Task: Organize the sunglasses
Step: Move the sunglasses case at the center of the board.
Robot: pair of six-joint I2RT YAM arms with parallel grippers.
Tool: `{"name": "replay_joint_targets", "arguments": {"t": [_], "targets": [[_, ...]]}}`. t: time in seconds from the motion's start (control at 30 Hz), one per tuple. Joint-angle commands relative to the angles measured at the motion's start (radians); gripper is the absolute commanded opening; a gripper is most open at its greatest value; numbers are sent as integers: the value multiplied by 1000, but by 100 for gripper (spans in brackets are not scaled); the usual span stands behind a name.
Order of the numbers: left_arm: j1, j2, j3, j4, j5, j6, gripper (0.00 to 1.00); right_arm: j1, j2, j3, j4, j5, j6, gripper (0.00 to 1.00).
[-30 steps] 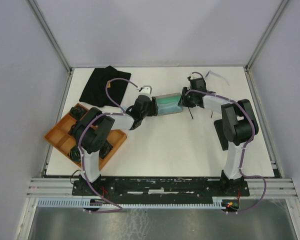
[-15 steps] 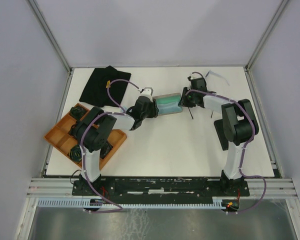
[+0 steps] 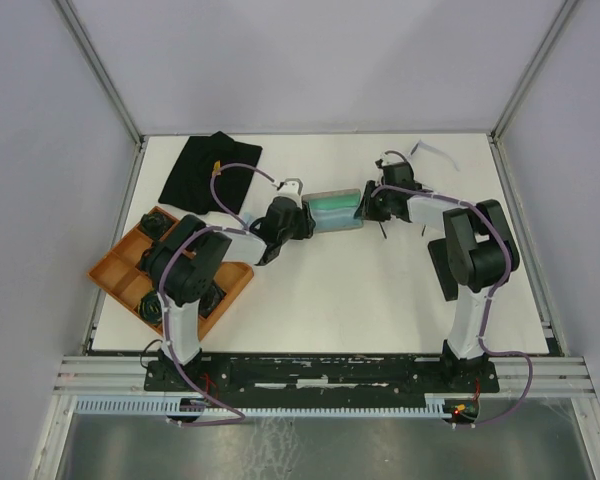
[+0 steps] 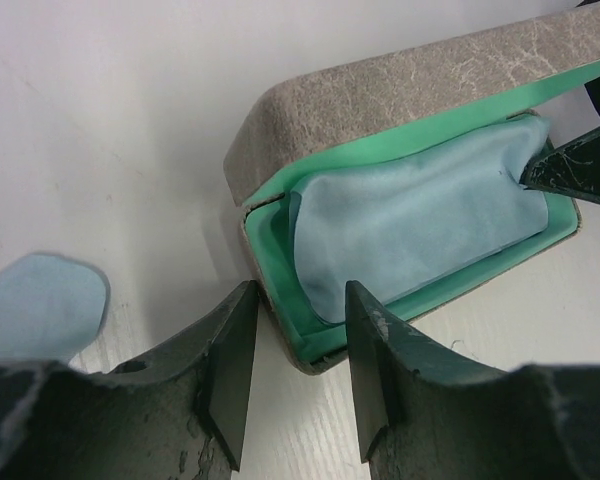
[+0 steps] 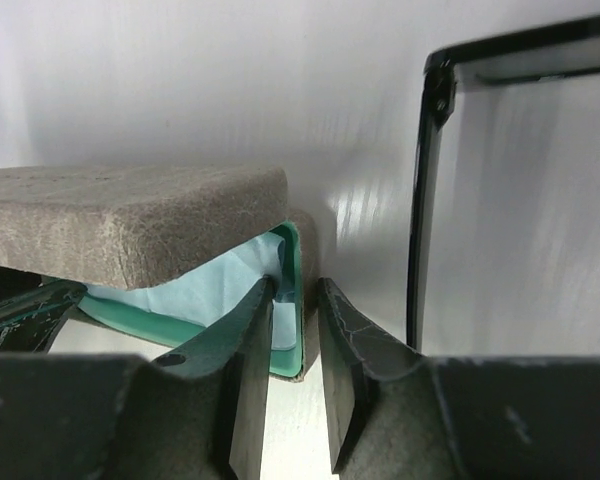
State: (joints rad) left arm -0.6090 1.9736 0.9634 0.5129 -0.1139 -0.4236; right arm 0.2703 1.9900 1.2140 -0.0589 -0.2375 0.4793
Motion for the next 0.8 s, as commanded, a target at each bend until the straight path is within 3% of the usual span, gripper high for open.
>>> {"name": "replay_joint_targets", "arguments": {"t": [0.0, 0.5, 0.77], "targets": [[0, -64, -46, 30, 31, -26, 47, 15, -79, -34, 42, -50, 25, 33], [-39, -249, -255, 46, 27, -54, 45, 78, -228, -192, 74, -43, 60, 38], [-42, -343, -308, 5, -26, -70, 55, 78, -323, -217, 13, 81, -8, 48]]}}
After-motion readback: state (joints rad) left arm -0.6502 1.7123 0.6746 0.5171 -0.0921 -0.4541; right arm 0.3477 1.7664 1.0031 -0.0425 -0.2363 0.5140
